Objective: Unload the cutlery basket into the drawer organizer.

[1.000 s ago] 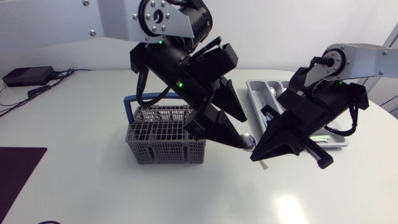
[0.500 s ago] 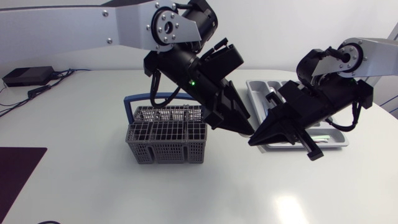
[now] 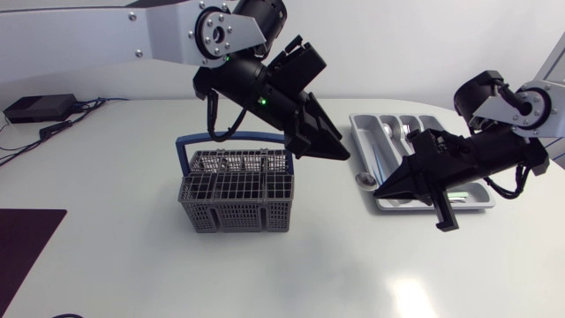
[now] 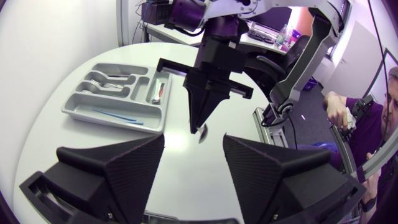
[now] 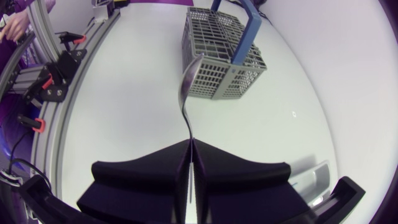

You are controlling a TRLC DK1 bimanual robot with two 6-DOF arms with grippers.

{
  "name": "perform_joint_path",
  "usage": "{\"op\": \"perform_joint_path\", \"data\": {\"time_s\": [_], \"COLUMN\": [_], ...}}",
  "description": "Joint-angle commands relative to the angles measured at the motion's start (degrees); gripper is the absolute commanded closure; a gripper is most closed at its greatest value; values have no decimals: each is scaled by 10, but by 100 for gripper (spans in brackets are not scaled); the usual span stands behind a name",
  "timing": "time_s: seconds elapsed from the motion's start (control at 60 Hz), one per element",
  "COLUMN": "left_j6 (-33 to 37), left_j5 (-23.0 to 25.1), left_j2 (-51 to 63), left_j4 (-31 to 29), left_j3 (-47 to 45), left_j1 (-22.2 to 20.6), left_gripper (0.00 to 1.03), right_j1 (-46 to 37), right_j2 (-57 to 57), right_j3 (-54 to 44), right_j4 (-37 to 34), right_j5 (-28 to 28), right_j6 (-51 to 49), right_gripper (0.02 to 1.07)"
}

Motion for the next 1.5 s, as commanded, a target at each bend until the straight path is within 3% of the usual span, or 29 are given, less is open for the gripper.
{"op": "perform_joint_path", "data": {"time_s": [0.0,0.25,0.633,1.0,1.25,1.483], "left_j6": [-20,-26,-29,-29,-36,-37], "left_j5": [-2,-17,-29,-50,-58,-59], "left_j2": [-21,-37,-74,-105,-130,-155], "left_j4": [11,26,48,78,78,80], "left_j3": [-21,-40,-98,-145,-159,-180], "left_j1": [7,21,46,68,91,100], "left_gripper": [38,38,38,38,38,38], "right_j1": [-11,-56,-168,-268,-292,-289], "right_j2": [-15,-26,-37,61,122,163], "right_j3": [-39,-104,-166,-191,-229,-251], "right_j4": [39,157,266,448,601,700], "right_j5": [21,68,122,129,136,161], "right_j6": [22,23,-52,-117,-159,-176], "right_gripper": [101,101,101,101,101,101]}}
